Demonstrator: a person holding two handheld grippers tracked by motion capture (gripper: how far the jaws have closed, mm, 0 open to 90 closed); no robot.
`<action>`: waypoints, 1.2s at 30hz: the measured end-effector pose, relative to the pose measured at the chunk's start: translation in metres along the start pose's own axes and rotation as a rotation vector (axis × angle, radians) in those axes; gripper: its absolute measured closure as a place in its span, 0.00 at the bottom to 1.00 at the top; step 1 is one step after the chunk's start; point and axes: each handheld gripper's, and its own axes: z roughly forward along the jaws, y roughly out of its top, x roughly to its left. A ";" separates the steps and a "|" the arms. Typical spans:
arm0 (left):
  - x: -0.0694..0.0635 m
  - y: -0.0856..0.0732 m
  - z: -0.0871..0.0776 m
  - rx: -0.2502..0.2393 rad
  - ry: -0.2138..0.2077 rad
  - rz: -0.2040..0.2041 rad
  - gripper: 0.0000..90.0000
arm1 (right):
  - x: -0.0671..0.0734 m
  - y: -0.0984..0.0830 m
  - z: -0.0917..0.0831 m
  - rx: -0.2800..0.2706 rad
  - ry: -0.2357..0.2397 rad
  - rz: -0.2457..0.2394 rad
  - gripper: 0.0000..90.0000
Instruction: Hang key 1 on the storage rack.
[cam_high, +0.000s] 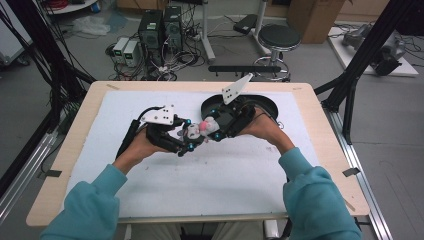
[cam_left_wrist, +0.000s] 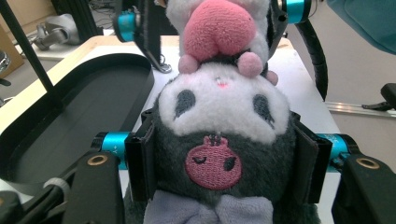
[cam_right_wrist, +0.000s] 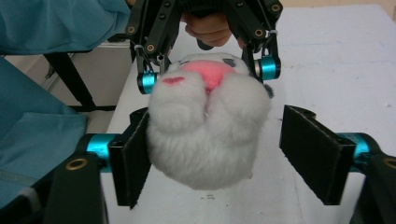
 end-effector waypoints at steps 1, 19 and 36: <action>0.000 0.000 0.000 0.000 0.000 -0.002 0.43 | 0.000 0.000 0.001 0.002 0.017 0.000 0.37; -0.001 -0.001 0.005 -0.007 0.009 0.019 0.31 | 0.003 0.004 0.000 0.028 0.027 -0.052 0.61; 0.002 -0.023 -0.036 -0.091 0.251 -0.112 0.02 | -0.001 -0.010 -0.035 -0.082 -0.127 0.181 0.62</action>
